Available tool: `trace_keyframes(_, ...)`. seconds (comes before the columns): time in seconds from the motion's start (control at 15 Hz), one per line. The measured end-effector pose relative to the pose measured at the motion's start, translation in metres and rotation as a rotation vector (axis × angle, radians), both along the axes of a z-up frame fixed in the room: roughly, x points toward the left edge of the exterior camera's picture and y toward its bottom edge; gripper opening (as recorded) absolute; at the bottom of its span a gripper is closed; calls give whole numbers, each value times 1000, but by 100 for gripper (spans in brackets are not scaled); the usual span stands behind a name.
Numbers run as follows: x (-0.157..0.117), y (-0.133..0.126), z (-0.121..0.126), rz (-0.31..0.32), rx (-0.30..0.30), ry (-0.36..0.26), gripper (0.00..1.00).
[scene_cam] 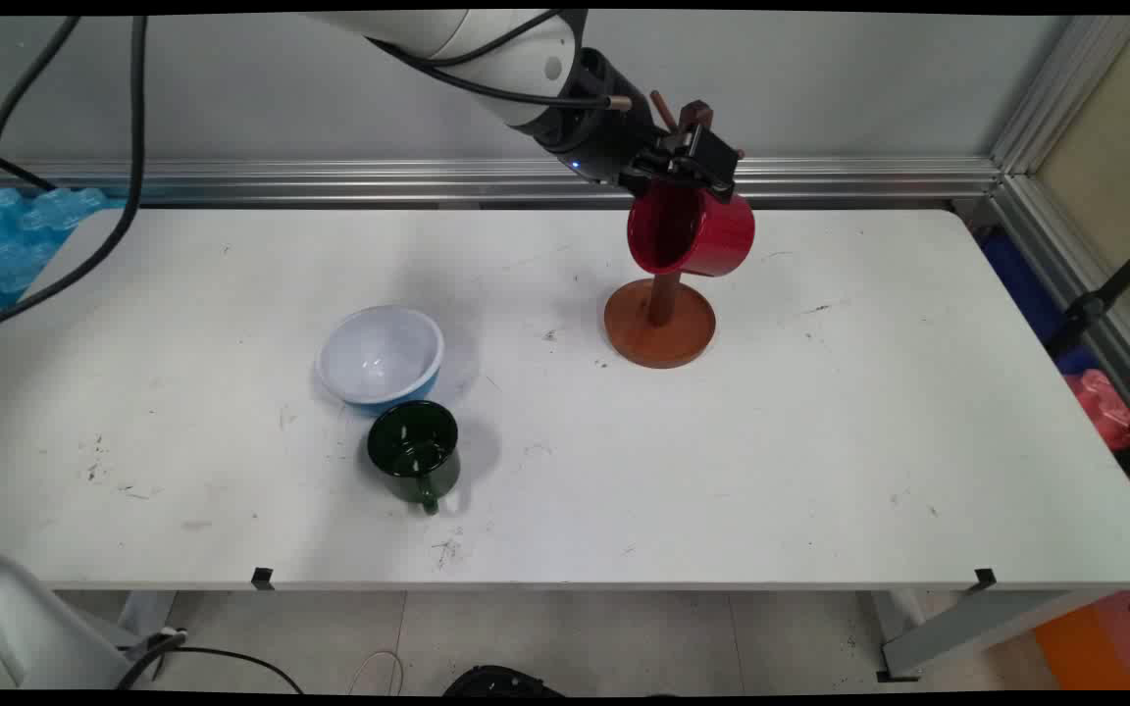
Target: Pick up the red mug from the rack
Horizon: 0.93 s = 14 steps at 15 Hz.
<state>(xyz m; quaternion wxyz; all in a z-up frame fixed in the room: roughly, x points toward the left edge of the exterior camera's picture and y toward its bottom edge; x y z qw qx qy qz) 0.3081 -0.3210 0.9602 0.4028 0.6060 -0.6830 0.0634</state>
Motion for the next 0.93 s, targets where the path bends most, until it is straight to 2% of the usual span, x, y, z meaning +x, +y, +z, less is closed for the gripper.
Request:
trace_keyframes(0.4,14,7,14,-35,-20,-16,100)
trace_keyframes(0.93,65,37,36,-137,-41,-70,100)
